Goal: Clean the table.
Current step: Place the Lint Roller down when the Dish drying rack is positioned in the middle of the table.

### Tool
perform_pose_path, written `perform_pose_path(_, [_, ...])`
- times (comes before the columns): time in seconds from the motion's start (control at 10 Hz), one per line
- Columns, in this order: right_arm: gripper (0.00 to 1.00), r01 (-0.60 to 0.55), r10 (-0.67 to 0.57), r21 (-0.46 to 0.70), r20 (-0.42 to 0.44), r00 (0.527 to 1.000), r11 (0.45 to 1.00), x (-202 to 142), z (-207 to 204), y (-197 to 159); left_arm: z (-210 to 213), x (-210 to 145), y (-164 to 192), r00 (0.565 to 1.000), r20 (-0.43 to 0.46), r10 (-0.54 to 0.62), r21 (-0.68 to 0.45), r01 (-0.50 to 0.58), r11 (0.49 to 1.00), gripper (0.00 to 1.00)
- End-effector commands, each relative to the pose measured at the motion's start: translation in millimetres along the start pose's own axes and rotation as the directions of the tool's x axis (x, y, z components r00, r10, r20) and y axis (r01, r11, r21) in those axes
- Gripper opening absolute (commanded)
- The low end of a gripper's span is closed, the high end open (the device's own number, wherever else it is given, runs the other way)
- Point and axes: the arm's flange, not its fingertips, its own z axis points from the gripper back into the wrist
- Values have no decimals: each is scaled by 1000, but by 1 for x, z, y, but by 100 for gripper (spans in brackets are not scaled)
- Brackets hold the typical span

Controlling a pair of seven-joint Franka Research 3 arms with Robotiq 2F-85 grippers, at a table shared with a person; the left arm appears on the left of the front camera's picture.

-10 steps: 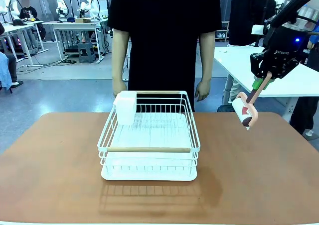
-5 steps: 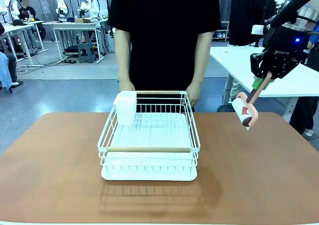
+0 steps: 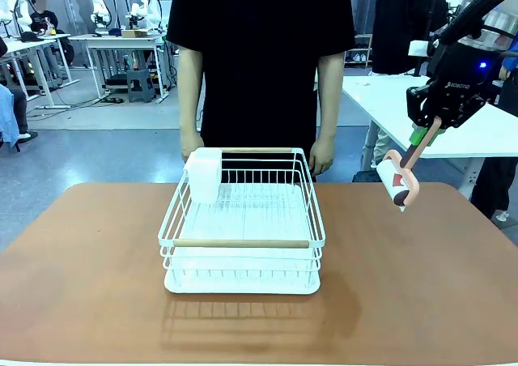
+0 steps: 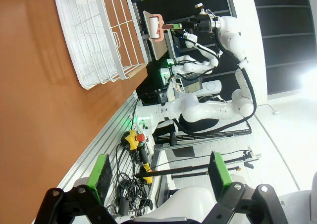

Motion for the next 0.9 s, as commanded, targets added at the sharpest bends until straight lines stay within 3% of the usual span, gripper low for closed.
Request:
perform_pose_path(0.0, [22,-5,5,-3,3,1000,1000,0,3,2,2,-1,0,1000,6,-1,6,1,1000,100])
perform_pose_path(0.8, [22,-5,5,-3,3,1000,1000,0,3,2,2,-1,0,1000,6,-1,6,1,1000,100])
